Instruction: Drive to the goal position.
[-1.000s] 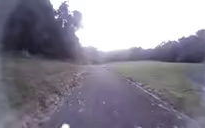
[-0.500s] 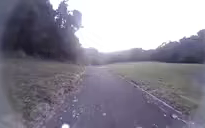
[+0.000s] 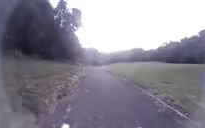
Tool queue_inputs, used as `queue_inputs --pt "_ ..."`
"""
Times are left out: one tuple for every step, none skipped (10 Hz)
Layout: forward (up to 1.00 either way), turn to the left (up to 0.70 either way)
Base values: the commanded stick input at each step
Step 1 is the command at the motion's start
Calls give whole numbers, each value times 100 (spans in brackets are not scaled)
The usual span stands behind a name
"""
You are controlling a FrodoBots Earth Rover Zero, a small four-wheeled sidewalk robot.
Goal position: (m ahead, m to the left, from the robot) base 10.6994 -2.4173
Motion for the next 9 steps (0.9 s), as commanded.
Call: queue_inputs --pt "70 0" --pt "70 0" --pt "70 0" --pt "70 0" --pt "70 0" --pt "70 0" --pt "70 0" --pt "70 0" --pt "70 0"
